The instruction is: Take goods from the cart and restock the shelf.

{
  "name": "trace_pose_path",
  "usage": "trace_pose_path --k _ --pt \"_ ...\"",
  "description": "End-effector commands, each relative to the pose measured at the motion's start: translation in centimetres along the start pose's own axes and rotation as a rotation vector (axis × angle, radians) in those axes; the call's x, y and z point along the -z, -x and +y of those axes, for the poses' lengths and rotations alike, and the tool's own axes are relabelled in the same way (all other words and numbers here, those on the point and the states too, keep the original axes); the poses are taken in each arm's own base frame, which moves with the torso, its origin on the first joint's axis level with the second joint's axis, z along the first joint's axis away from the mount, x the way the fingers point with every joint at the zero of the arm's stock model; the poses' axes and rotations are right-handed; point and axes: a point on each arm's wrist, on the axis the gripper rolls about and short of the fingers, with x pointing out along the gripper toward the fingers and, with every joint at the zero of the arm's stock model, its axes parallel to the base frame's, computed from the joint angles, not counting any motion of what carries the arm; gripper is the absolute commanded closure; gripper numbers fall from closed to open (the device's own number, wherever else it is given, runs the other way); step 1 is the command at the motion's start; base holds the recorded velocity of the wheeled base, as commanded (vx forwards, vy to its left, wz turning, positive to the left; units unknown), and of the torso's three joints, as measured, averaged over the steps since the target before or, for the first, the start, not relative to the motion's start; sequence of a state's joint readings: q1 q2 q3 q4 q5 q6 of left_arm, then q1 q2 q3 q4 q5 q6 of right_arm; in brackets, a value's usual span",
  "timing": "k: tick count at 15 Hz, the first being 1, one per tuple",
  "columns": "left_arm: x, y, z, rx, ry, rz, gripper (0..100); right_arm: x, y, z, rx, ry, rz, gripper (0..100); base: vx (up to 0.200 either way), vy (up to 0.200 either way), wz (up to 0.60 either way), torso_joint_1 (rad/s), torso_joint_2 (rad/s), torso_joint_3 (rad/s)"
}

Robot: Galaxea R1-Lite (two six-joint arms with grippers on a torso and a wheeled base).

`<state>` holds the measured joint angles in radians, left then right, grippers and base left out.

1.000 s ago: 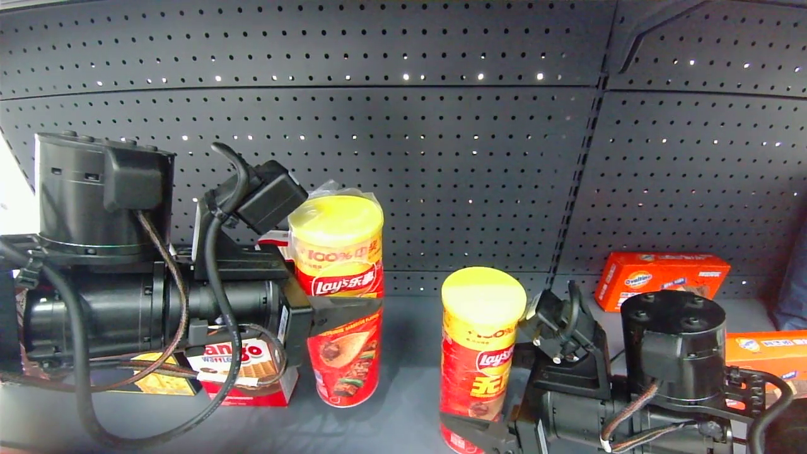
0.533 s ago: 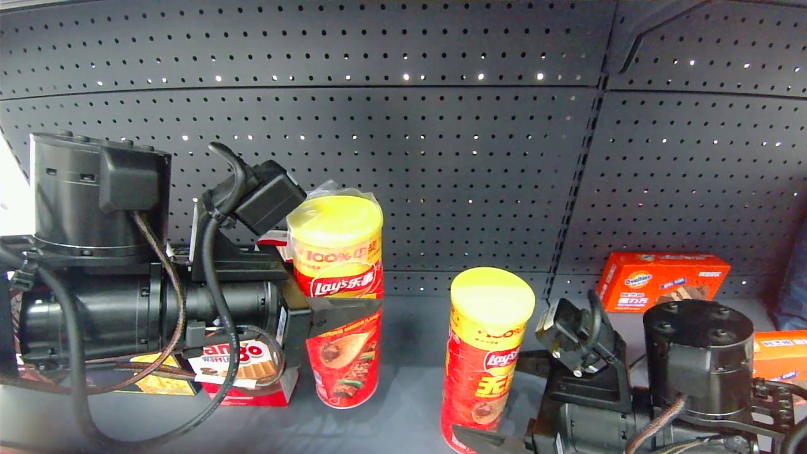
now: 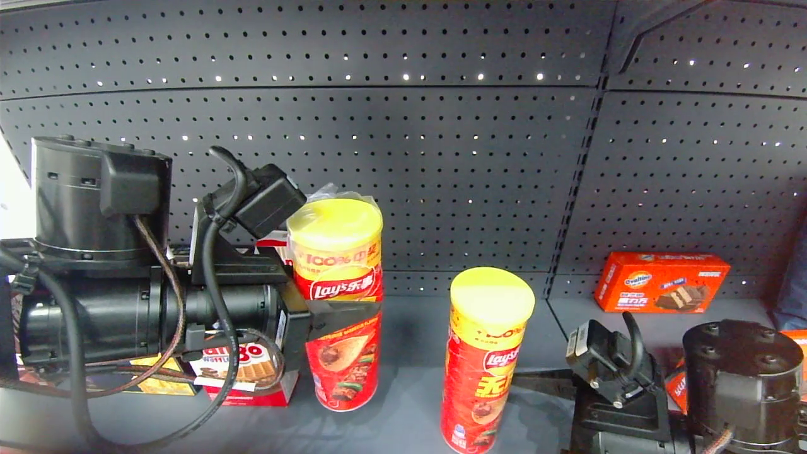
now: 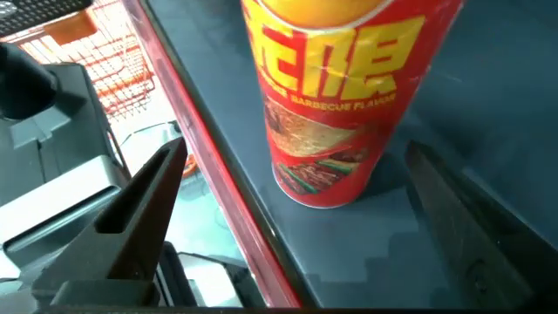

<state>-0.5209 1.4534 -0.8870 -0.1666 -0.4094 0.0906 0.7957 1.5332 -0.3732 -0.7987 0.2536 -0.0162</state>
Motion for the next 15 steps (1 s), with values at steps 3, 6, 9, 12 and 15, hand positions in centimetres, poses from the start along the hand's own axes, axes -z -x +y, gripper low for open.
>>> trace_pose_path --k 3,6,9,12,15 --pt "0.0 0.0 0.1 -0.002 0.001 0.0 100 -0.3 -0.4 -0.1 -0.003 0.004 -0.007 0 0.0 0.0 0.0 0.0 0.0 0.0" --pt "0.0 -0.1 0.1 -0.002 0.001 0.0 100 -0.3 -0.8 0.4 -0.024 0.011 -0.002 0 0.0 0.0 0.0 0.0 0.0 0.0" --pt "0.0 0.0 0.1 -0.002 0.001 0.0 100 -0.3 -0.9 0.9 -0.046 0.017 0.001 0 0.0 0.0 0.0 0.0 0.0 0.0" --pt "0.0 0.0 0.1 -0.002 0.001 -0.001 100 -0.2 -0.8 1.0 -0.052 0.019 0.003 0 0.0 0.0 0.0 0.0 0.0 0.0" --pt "0.0 0.0 0.1 -0.002 0.0 -0.002 100 -0.1 -0.6 1.4 -0.066 0.024 0.003 0 0.0 0.0 0.0 0.0 0.0 0.0"
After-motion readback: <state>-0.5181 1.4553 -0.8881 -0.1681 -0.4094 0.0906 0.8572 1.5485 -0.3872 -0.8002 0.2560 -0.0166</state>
